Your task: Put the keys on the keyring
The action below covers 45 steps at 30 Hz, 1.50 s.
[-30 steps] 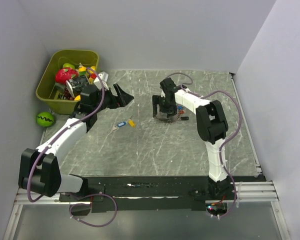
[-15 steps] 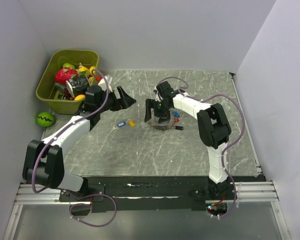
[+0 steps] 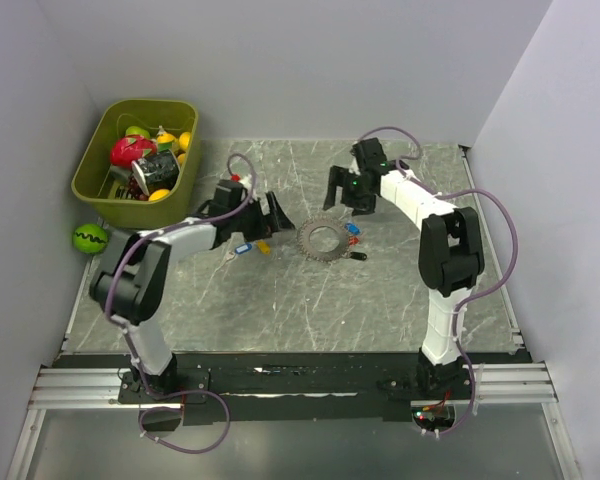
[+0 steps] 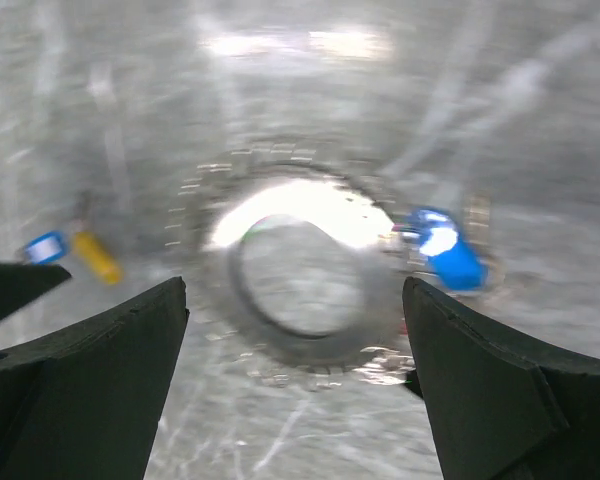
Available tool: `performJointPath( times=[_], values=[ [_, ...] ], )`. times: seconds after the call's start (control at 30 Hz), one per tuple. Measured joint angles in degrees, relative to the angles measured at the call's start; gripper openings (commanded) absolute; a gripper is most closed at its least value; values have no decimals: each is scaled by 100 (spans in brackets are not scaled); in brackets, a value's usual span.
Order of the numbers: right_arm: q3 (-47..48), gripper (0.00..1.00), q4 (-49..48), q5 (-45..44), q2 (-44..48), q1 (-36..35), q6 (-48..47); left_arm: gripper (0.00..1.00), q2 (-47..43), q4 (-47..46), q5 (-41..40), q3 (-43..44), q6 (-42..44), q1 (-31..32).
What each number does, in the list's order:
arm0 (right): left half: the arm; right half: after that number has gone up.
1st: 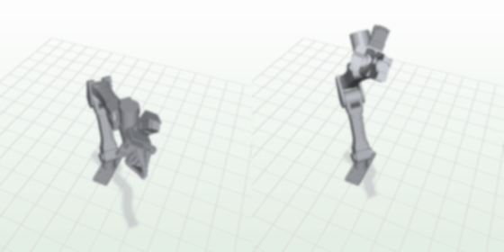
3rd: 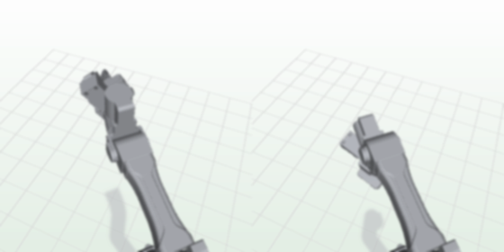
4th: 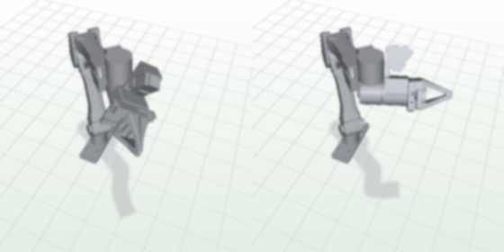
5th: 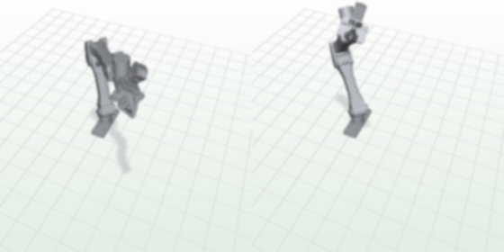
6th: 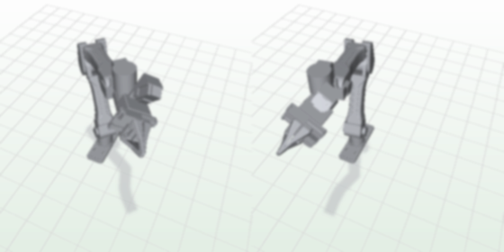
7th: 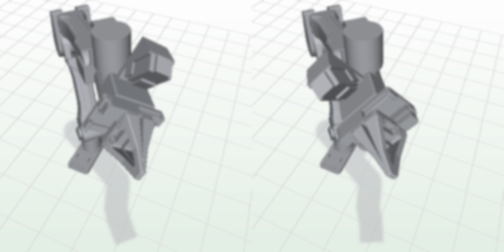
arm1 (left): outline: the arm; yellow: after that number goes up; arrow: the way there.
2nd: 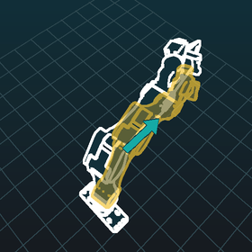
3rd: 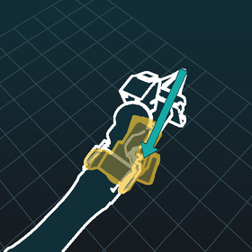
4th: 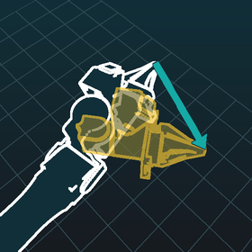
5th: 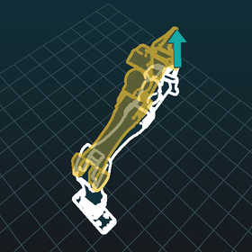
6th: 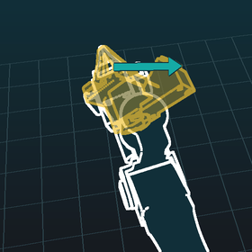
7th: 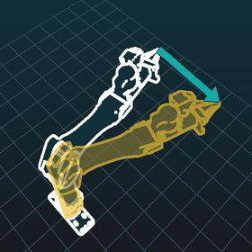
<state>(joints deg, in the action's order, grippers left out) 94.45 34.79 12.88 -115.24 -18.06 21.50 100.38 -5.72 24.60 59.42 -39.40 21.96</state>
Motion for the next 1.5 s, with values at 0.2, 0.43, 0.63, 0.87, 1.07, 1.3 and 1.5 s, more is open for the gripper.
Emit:
performJointPath(
  times=[0.2,0.43,0.63,0.87,1.07,1.3,1.5],
  values=[
    [-509,95,31,-175,0,293,-13,97,684,0,131,96,-282,385],
    [-872,91,-48,55,-24,256,-7,87,1211,225,153,772,-339,494],
    [-1497,66,-387,400,125,258,70,71,1515,258,236,1062,-358,496],
    [-2352,29,-946,935,431,258,234,47,2004,570,249,1716,-278,525],
    [-3047,24,-1276,1213,817,129,516,35,2310,1084,245,2286,-66,514],
    [-3560,27,-1550,1231,1158,-162,774,42,2564,1714,404,2898,291,535],
    [-3886,61,-1602,1438,1611,-437,879,76,2562,1781,142,3060,485,662]
  ],
)
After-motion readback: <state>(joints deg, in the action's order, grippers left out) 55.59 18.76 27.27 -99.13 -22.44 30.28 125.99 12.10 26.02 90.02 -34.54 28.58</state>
